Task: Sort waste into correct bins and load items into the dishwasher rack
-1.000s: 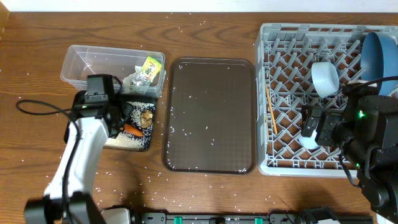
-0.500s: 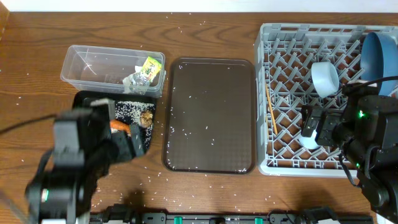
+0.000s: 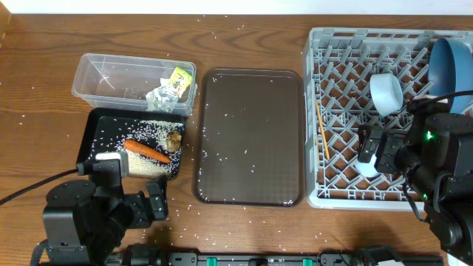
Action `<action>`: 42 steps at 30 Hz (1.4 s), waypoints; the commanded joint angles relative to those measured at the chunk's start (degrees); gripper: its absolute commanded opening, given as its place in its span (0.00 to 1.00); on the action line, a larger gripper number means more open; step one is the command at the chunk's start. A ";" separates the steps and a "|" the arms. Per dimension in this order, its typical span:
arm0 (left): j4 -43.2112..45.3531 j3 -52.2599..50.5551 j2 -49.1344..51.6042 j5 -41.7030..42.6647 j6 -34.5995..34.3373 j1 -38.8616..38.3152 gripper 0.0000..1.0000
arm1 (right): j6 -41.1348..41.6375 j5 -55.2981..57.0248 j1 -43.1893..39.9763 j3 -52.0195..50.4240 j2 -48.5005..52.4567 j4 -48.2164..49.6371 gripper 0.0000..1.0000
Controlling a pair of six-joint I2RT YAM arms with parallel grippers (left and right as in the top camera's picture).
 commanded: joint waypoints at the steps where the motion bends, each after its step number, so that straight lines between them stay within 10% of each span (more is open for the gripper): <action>1: 5.11 -2.34 -0.44 -2.78 3.19 -0.76 0.98 | 0.37 0.79 -0.24 0.68 -0.09 -0.09 0.99; 20: 49.68 -50.16 -27.85 -2.60 8.50 -3.80 0.98 | 0.37 0.76 -0.24 0.68 -0.09 -0.09 0.99; 42: 54.82 -60.89 -34.42 -2.64 8.33 -3.85 0.98 | 0.37 0.76 -0.24 0.68 -0.09 -0.09 0.99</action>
